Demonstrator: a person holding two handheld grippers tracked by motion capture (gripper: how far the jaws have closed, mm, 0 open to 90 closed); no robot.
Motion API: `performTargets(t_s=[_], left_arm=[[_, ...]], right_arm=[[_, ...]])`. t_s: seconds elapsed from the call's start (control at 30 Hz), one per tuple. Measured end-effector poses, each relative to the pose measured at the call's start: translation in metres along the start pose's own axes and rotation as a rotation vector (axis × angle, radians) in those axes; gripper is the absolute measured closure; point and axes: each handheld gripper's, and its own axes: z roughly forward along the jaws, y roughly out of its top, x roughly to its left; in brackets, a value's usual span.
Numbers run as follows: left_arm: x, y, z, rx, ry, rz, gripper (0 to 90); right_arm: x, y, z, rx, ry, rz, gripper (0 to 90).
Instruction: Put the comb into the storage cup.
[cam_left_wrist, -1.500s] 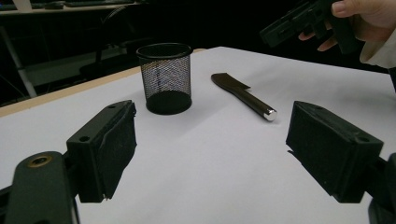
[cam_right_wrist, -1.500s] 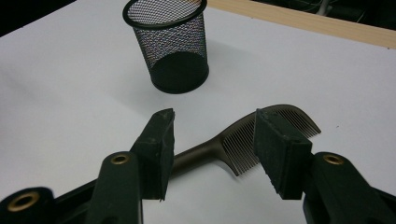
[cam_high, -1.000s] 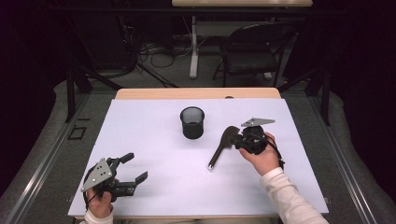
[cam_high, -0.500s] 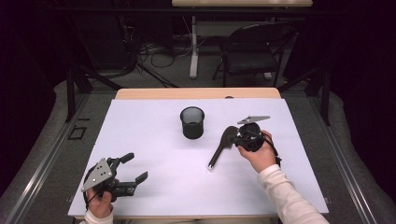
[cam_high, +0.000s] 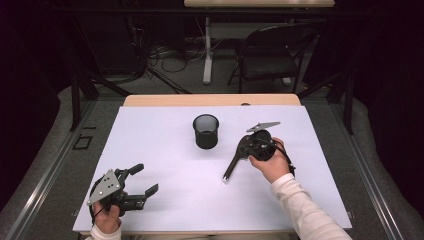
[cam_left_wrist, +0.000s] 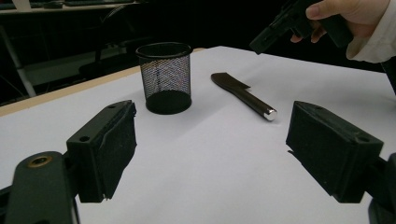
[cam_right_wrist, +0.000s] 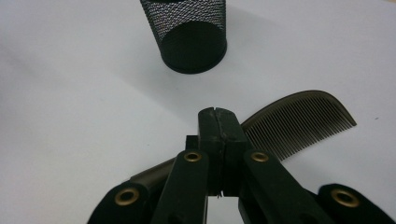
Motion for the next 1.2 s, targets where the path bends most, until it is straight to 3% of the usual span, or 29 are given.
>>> performTargets(t_s=[0.2, 0.33, 0.53, 1.2], left_arm=[[0.0, 0.0, -0.001, 0.001, 0.0, 0.002, 16.1], [0.0, 0.0, 0.0, 0.0, 0.0, 0.0, 16.1], [0.0, 0.0, 0.0, 0.0, 0.0, -0.001, 16.1], [0.001, 0.0, 0.0, 0.003, -0.003, -0.002, 16.1]], right_arm=[[0.0, 0.006, 0.007, 0.04, -0.004, -0.012, 90.0], [-0.005, 0.009, 0.013, 0.082, -0.006, 0.03, 90.0], [-0.004, 0.01, 0.019, 0.116, -0.008, 0.025, 90.0], [0.023, 0.002, 0.054, 0.238, 0.058, -0.009, 90.0]])
